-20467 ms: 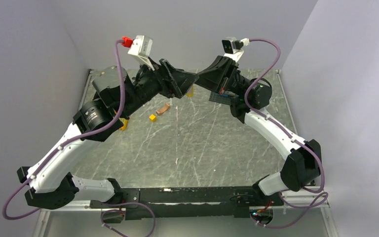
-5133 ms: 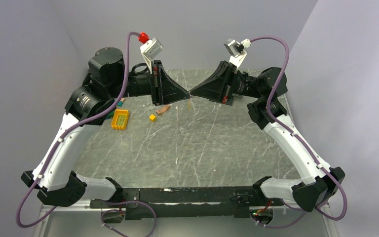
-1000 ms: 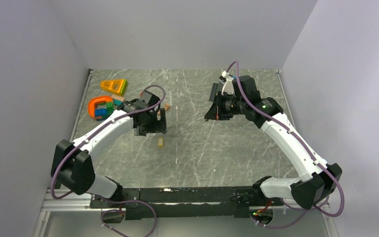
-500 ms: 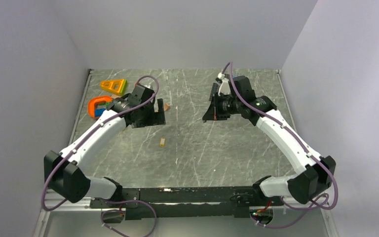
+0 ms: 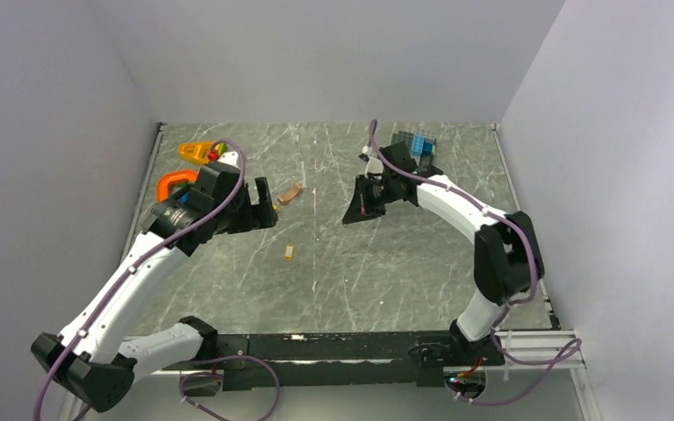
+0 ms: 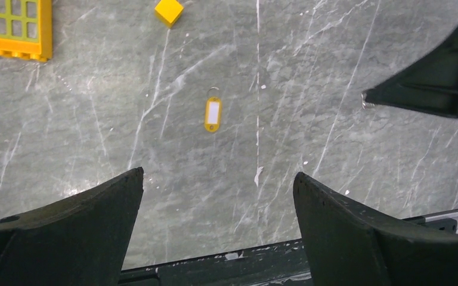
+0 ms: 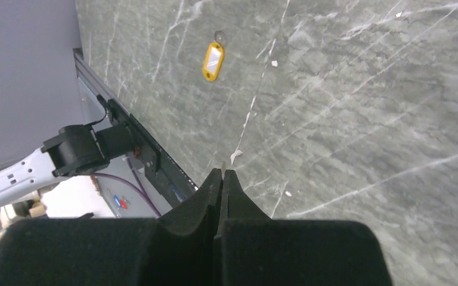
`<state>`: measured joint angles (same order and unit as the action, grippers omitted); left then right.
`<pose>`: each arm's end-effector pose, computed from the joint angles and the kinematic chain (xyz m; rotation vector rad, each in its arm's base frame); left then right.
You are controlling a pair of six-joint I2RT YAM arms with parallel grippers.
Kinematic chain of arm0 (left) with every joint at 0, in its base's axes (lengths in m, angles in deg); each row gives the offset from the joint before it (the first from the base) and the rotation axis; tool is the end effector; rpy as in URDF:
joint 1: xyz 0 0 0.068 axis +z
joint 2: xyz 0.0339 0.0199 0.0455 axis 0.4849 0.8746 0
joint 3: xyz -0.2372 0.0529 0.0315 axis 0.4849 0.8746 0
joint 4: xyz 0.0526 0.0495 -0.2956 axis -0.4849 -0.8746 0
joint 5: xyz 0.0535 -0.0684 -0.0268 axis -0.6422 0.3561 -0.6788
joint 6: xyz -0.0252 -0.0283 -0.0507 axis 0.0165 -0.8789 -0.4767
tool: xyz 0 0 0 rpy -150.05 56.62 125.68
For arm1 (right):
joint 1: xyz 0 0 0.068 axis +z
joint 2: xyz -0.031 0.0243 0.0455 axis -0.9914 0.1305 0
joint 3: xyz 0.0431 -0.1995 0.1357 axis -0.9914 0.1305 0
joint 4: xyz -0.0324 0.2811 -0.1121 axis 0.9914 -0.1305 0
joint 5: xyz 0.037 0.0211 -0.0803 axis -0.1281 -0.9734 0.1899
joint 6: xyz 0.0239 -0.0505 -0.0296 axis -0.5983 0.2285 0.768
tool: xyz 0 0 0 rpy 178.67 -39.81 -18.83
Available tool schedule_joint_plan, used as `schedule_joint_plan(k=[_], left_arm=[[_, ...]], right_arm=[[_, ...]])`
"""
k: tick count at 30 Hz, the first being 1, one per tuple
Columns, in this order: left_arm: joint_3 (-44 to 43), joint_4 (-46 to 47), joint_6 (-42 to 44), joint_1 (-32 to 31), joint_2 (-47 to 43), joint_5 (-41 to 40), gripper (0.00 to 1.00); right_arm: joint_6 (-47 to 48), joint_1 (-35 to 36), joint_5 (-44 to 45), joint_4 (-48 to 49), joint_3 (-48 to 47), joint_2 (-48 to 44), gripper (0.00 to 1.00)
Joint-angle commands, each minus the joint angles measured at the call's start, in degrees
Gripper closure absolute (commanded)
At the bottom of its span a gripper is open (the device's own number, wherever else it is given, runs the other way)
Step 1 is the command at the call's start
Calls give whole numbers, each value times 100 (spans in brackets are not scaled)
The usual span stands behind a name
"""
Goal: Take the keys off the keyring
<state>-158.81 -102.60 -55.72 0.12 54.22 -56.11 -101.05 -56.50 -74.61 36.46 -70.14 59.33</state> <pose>0.2442 -0.1283 0.3299 -0.1731 2.3844 -0.3996 0.3438 0.1995 0.1982 -0.2637 2.6193 1.1451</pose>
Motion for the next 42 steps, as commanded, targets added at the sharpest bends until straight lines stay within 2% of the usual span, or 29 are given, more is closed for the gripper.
schedule_joint_plan(k=[1,5,13,16,19,24,27,35,42], left_arm=[[196,-206,229,32,-382,-262,1],[307,-350,462,39,-679,-389,1],[671,-242,532,43,-1061,-377,1],[698,-170,489,41,-1014,-300,1],[636,-139,499,46,-920,-258,0],[527,-79,568,42,-777,-243,1],[462,-45,596,42,-697,-225,1],[468,215,805,41,-661,-332,1],[357,537,1261,85,-813,-775,1]], right_arm=[[-162,1,-427,661,91,550,100],[-240,41,-439,1044,192,1059,100],[-392,113,-380,1501,347,1396,98],[-399,149,-385,1538,417,1404,80],[-346,158,-297,1449,440,1321,46],[-213,149,-47,1194,415,1083,11],[-110,129,106,1019,354,910,6],[274,120,665,486,91,250,1],[485,129,927,397,81,-564,0]])
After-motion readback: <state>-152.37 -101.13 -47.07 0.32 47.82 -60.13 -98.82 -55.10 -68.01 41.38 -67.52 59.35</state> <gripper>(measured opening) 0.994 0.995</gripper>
